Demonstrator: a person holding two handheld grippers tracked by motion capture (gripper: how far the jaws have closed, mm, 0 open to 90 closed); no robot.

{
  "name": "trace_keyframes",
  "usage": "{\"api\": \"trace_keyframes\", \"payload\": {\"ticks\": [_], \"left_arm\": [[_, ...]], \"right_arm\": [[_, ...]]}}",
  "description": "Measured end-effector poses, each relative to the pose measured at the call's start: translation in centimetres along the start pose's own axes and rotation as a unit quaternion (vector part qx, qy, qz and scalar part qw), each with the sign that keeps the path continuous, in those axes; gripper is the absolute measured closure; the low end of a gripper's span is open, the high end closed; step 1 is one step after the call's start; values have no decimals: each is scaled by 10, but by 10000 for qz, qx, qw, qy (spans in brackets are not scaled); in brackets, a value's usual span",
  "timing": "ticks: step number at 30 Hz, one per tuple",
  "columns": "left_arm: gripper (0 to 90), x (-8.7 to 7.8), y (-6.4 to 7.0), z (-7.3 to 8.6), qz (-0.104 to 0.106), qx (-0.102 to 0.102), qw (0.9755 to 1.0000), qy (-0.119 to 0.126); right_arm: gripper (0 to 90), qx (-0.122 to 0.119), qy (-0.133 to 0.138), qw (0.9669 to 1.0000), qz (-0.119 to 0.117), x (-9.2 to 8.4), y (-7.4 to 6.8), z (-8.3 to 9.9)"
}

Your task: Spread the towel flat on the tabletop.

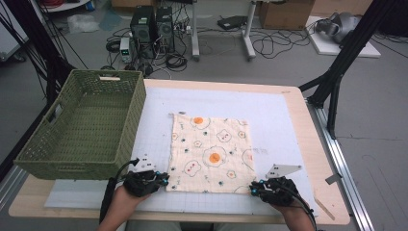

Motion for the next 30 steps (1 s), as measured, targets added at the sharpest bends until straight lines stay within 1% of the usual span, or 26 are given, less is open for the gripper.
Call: {"api": "trace_keyframes", "payload": {"ticks": [1, 2, 4, 6, 8, 10, 11, 13, 14, 15, 16, 18, 20, 22, 24, 25, 27, 28, 30], "left_arm": [[714, -1, -4, -3, -55, -72, 9999, 60], [707, -2, -7, -6, -89, -157, 9997, 150], [671, -2, -12, -14, -134, -313, 9988, 338], [669, 1, -16, -21, -147, -360, 9981, 474], [667, 7, -21, -28, -201, -393, 9975, 546], [668, 17, -27, -35, -219, -446, 9970, 597], [670, 20, -29, -37, -238, -426, 9970, 601], [674, 29, -34, -44, -283, -469, 9964, 646], [676, 33, -36, -47, -289, -521, 9961, 657], [680, 36, -38, -50, -305, -566, 9955, 701], [687, 40, -39, -52, -333, -573, 9952, 714], [690, 46, -39, -53, -354, -536, 9960, 628], [692, 50, -36, -54, -366, -423, 9968, 579], [693, 52, -34, -52, -400, -354, 9973, 502], [699, 53, -31, -50, -405, -320, 9976, 465], [701, 54, -30, -48, -414, -301, 9978, 413], [707, 56, -29, -44, -414, -304, 9981, 350], [708, 58, -28, -41, -434, -290, 9982, 287], [714, 58, -28, -40, -486, -262, 9981, 281]], "right_arm": [[719, 53, 124, 9999, 54, -2, 3, -3], [692, 101, 261, 9996, 100, -5, 6, -7], [672, 156, 471, 9985, 243, -9, 12, -15], [668, 127, 569, 9975, 399, -9, 19, -22], [665, 128, 630, 9959, 630, -5, 31, -31], [668, 142, 611, 9952, 755, 4, 43, -38], [673, 134, 554, 9951, 805, 9, 49, -41], [698, 114, 478, 9952, 849, 19, 56, -45], [715, 86, 401, 9951, 898, 23, 61, -47], [724, 79, 336, 9954, 896, 27, 64, -47], [736, 70, 282, 9953, 925, 30, 66, -47], [740, 69, 264, 9951, 949, 31, 68, -47], [739, 77, 226, 9950, 974, 30, 67, -45], [740, -30, 117, 9941, 1080, 28, 65, -42], [742, -34, 77, 9934, 1144, 25, 64, -39], [742, -49, 82, 9932, 1159, 24, 64, -38], [740, 40, 147, 9935, 1130, 23, 65, -37], [726, 71, 148, 9936, 1114, 23, 65, -37], [665, 119, 194, 9936, 1105, 22, 66, -38]]}}
Point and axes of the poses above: each handheld gripper's, and its own axes: x roughly forward along the jaws, z roughly out of its underside, y roughly to its right, the point moved 8 cm from there along x, roughly forward along the jaws, and after that the axes turned 9 degrees about -z, right-handed, at the moved point
